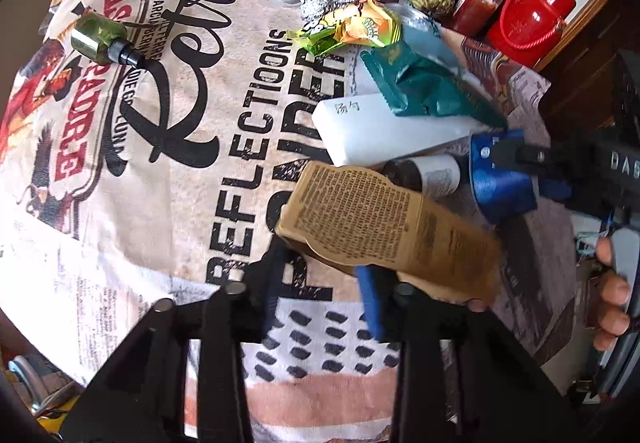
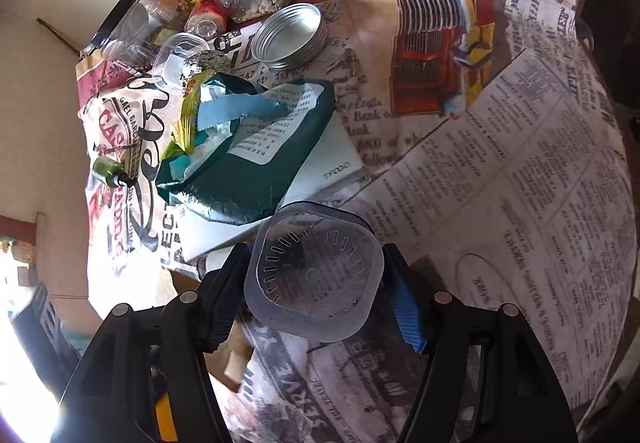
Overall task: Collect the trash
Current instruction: 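Close left tool on cardboard packet while right tool closes on plastic cup, then carry cardboard in left tool while right tool carries cup down to white bucket, then open left tool over bucket while right tool opens, dropping cup, then raise both open tools back toward the table, then reach left tool to green glass cup while right tool reaches small black-capped bottle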
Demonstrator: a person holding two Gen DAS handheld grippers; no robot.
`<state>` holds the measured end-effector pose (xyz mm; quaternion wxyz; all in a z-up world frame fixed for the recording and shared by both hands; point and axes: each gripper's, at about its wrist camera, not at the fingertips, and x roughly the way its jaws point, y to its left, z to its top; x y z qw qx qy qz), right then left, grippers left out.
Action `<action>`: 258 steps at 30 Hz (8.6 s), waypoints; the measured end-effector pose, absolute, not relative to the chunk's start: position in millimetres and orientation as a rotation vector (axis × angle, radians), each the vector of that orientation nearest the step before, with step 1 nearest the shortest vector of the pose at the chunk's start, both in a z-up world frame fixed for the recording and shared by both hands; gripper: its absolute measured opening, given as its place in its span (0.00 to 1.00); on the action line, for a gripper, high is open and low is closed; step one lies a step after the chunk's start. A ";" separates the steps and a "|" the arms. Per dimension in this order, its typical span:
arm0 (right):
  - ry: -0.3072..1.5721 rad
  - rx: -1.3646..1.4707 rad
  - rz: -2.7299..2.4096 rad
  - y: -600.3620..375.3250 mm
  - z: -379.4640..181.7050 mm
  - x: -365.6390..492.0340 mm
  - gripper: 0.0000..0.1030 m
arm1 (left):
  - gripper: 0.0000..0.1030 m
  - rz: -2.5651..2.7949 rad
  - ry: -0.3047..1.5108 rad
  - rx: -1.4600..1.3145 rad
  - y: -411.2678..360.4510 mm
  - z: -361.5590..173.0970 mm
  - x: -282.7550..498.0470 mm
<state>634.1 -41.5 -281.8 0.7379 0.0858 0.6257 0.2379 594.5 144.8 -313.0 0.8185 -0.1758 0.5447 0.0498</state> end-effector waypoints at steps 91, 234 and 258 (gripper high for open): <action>1.262 0.195 0.433 -136.7 -417.8 286.5 0.58 | 0.00 0.079 1.191 -0.179 21.7 -460.2 271.3; 1.199 0.370 0.179 20.9 -265.0 595.4 0.84 | 0.79 0.425 1.062 -0.536 402.3 -292.7 614.7; 1.228 0.201 0.124 28.6 -290.9 592.4 0.57 | 0.49 0.363 1.098 -0.406 340.2 -337.2 672.2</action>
